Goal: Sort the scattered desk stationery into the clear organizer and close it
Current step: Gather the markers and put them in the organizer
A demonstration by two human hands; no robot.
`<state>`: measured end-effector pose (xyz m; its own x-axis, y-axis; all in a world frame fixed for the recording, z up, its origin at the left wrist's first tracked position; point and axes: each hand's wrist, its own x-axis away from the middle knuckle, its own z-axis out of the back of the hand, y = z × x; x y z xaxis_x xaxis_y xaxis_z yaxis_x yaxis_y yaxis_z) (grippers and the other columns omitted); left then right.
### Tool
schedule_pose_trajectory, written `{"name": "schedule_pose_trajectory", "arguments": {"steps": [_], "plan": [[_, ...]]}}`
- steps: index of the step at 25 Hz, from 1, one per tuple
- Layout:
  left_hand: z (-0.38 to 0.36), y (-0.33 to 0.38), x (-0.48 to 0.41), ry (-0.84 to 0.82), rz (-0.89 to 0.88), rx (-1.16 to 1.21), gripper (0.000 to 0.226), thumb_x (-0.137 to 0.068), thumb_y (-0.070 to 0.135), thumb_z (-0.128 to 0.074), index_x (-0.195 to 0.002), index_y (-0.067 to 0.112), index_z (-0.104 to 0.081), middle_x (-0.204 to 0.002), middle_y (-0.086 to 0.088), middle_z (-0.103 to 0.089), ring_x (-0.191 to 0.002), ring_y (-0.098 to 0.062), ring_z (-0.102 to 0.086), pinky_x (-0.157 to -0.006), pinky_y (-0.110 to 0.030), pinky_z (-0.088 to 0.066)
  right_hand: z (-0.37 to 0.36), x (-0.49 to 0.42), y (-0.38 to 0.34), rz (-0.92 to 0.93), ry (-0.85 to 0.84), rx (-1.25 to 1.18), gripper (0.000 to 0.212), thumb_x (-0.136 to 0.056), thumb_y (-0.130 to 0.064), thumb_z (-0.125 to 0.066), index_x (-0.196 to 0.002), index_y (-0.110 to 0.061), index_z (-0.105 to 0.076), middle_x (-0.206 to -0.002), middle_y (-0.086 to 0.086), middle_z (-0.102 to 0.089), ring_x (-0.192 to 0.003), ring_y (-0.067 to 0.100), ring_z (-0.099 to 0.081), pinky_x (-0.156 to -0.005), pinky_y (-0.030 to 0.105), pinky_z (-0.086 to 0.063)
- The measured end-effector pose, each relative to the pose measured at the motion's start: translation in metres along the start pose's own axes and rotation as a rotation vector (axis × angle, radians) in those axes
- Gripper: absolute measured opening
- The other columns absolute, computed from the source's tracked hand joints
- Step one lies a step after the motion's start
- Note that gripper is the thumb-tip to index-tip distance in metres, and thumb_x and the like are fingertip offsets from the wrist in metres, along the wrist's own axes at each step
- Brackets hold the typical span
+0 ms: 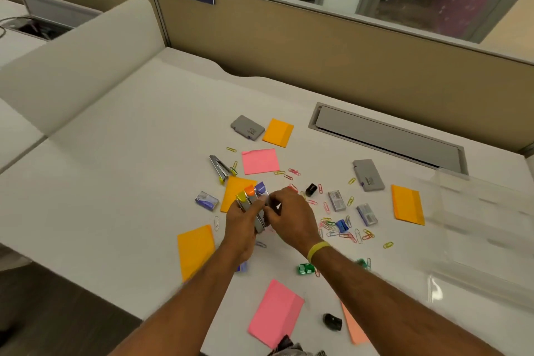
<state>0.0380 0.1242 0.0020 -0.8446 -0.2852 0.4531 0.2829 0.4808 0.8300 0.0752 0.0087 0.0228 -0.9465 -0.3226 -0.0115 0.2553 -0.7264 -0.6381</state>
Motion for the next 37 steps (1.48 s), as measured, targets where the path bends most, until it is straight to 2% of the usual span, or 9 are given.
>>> {"name": "schedule_pose_trajectory", "arguments": {"steps": [3,7,12,15,19,22,29,32,37], "plan": [[0.021,0.002,0.001,0.107,-0.024,-0.039,0.038,-0.078,0.024,-0.077,-0.111,0.010,-0.065,-0.100,-0.015,-0.071,-0.085,-0.031,-0.068,-0.057,-0.029,-0.052,-0.014,0.006,-0.015,0.071,-0.100,-0.033,0.010,-0.088,-0.026,-0.055,-0.090,-0.022,-0.064,-0.084,-0.002,-0.056,-0.076,0.014,-0.053,-0.067,0.039,-0.049],[0.055,0.004,-0.005,0.131,-0.008,-0.062,0.035,-0.076,0.024,-0.079,-0.107,0.013,-0.068,-0.100,-0.015,-0.073,-0.095,-0.037,-0.068,-0.074,-0.044,-0.057,-0.024,-0.001,-0.030,0.126,-0.232,-0.128,0.018,-0.086,-0.020,-0.057,-0.099,-0.021,-0.069,-0.092,-0.001,-0.063,-0.079,0.011,-0.056,-0.072,0.030,-0.049],[0.092,0.016,-0.012,0.162,-0.038,-0.051,0.036,-0.076,0.021,-0.079,-0.109,0.010,-0.068,-0.101,-0.015,-0.073,-0.096,-0.035,-0.069,-0.087,-0.051,-0.055,-0.038,-0.046,-0.049,0.001,-0.121,-0.156,0.019,-0.088,-0.022,-0.062,-0.100,-0.012,-0.072,-0.099,0.003,-0.071,-0.081,0.015,-0.062,-0.079,0.035,-0.054],[0.110,0.022,-0.019,0.211,-0.034,-0.077,0.039,-0.075,0.027,-0.079,-0.109,0.013,-0.067,-0.099,-0.010,-0.074,-0.094,-0.036,-0.069,-0.083,-0.051,-0.054,-0.057,-0.086,-0.057,-0.018,-0.113,-0.021,0.020,-0.085,-0.029,-0.063,-0.097,-0.014,-0.070,-0.093,0.004,-0.068,-0.085,0.020,-0.061,-0.076,0.040,-0.054],[0.126,0.027,-0.027,0.264,-0.022,-0.079,0.044,-0.074,0.031,-0.078,-0.112,0.014,-0.063,-0.100,-0.008,-0.072,-0.088,-0.028,-0.069,-0.066,-0.037,-0.056,-0.078,-0.125,-0.062,-0.013,-0.193,0.308,0.044,-0.083,-0.047,-0.064,-0.109,-0.012,-0.061,-0.108,0.008,-0.057,-0.100,0.026,-0.052,-0.083,0.042,-0.049],[0.132,0.027,-0.029,0.284,-0.029,-0.081,0.036,-0.077,0.028,-0.075,-0.109,0.016,-0.063,-0.098,-0.008,-0.071,-0.084,-0.025,-0.068,-0.062,-0.030,-0.052,-0.092,-0.141,-0.062,0.039,-0.230,0.485,0.055,-0.082,-0.055,-0.062,-0.115,-0.011,-0.057,-0.117,0.011,-0.052,-0.108,0.028,-0.048,-0.088,0.042,-0.046],[0.134,0.025,-0.028,0.283,-0.032,-0.107,0.051,-0.071,0.036,-0.075,-0.115,0.014,-0.061,-0.104,-0.007,-0.071,-0.088,-0.025,-0.069,-0.064,-0.030,-0.055,-0.101,-0.153,-0.063,0.129,-0.201,0.551,0.040,-0.084,-0.043,-0.059,-0.109,-0.012,-0.060,-0.111,0.011,-0.057,-0.104,0.029,-0.050,-0.084,0.040,-0.040],[0.133,0.024,-0.026,0.273,-0.036,-0.090,0.057,-0.066,0.039,-0.075,-0.116,0.014,-0.061,-0.106,-0.006,-0.071,-0.092,-0.026,-0.069,-0.067,-0.031,-0.055,-0.091,-0.151,-0.068,0.143,-0.136,0.454,0.034,-0.080,-0.043,-0.061,-0.098,-0.015,-0.062,-0.099,0.007,-0.059,-0.095,0.026,-0.052,-0.080,0.038,-0.041],[0.127,0.023,-0.021,0.239,-0.026,-0.072,0.058,-0.064,0.040,-0.079,-0.115,0.016,-0.063,-0.104,-0.007,-0.072,-0.094,-0.032,-0.069,-0.075,-0.041,-0.057,-0.059,-0.125,-0.065,0.064,-0.090,0.061,0.026,-0.075,-0.033,-0.069,-0.091,-0.015,-0.061,-0.089,0.003,-0.064,-0.078,0.020,-0.058,-0.068,0.036,-0.051]]}}
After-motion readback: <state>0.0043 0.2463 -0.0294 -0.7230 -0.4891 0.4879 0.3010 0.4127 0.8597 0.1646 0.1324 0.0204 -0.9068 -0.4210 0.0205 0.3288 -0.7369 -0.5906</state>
